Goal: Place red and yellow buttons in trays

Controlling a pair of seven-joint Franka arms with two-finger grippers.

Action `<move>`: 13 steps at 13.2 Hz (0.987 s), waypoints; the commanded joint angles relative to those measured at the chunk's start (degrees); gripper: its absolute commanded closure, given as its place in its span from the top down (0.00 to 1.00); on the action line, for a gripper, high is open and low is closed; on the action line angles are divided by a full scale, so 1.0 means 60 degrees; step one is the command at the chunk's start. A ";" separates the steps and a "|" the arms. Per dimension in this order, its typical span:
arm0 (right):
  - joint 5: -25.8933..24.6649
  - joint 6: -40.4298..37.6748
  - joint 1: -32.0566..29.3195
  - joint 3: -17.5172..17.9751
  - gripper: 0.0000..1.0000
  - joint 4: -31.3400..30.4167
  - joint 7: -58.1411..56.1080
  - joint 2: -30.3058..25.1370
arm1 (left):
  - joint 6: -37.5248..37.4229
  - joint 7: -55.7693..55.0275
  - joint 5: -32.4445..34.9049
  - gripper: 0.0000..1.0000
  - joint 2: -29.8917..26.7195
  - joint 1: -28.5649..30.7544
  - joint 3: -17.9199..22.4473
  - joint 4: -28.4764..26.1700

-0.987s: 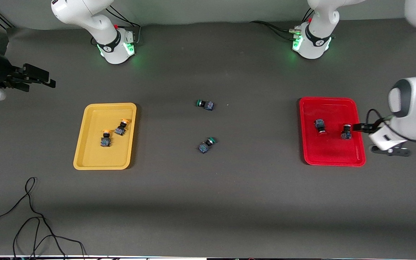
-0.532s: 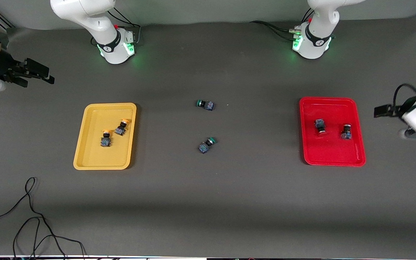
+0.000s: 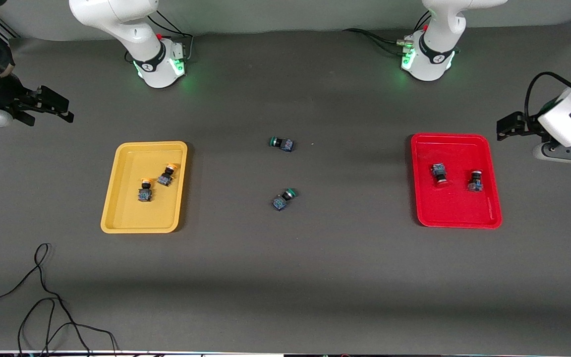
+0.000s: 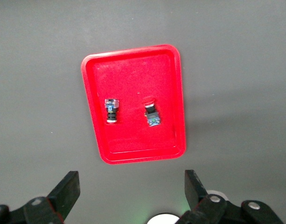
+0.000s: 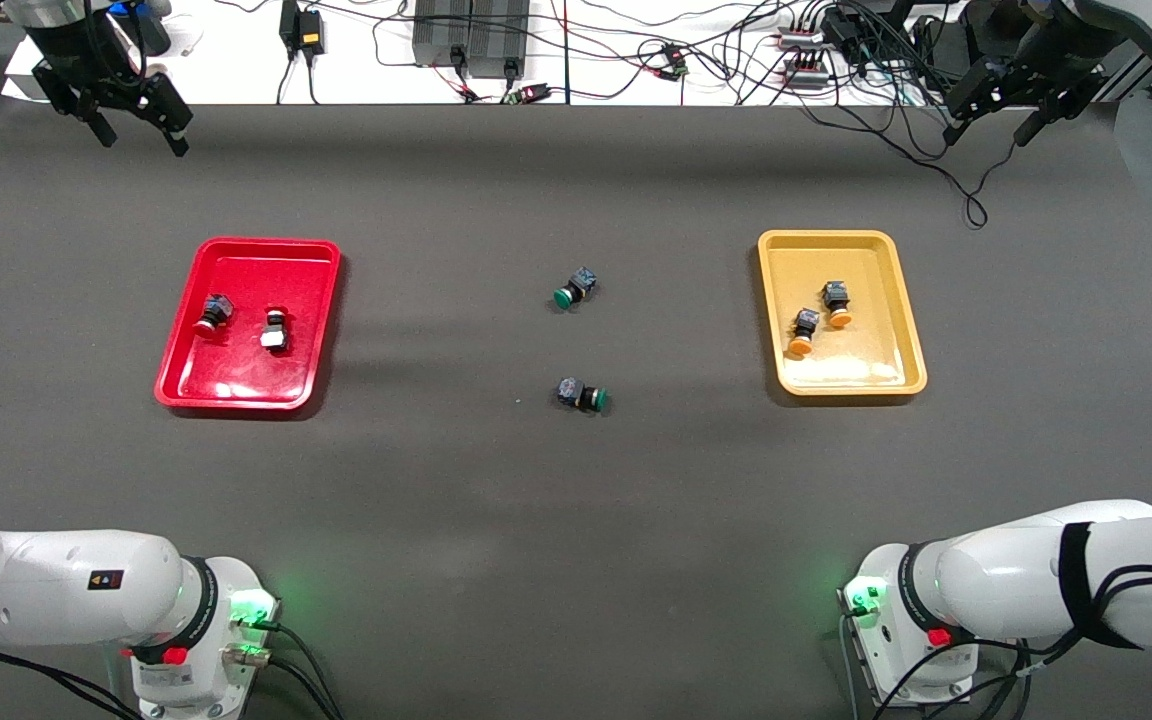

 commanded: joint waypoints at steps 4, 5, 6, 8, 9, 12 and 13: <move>-0.0180 0.0234 -0.1011 0.0621 1.00 -0.0336 -0.0412 -0.0320 | -0.0496 -0.0268 -0.0141 1.00 0.0367 -0.0228 0.0200 0.0844; -0.0180 0.0219 -0.1011 0.0621 1.00 -0.0322 -0.0530 -0.0334 | -0.0495 -0.0253 -0.0141 1.00 0.0368 -0.0227 0.0200 0.0844; -0.0166 0.0219 -0.0997 0.0607 1.00 -0.0307 -0.0546 -0.0320 | -0.0510 -0.0253 -0.0141 1.00 0.0368 -0.0213 0.0200 0.0829; -0.0166 0.0147 -0.0953 0.0606 1.00 -0.0118 -0.0633 -0.0159 | -0.0510 -0.0238 -0.0112 1.00 0.0368 -0.0227 0.0200 0.0829; -0.0122 0.0146 -0.0953 0.0606 1.00 -0.0015 -0.0634 -0.0115 | -0.0510 -0.0253 -0.0112 1.00 0.0368 -0.0227 0.0200 0.0829; -0.0107 0.0102 -0.0953 0.0592 1.00 0.0220 -0.0576 0.0003 | -0.0540 -0.0209 -0.0141 1.00 0.0368 -0.0213 0.0185 0.0771; -0.0107 0.0015 -0.0953 0.0592 1.00 0.0220 -0.0589 0.0003 | -0.0481 -0.0253 -0.0185 1.00 0.0353 -0.0213 0.0171 0.0684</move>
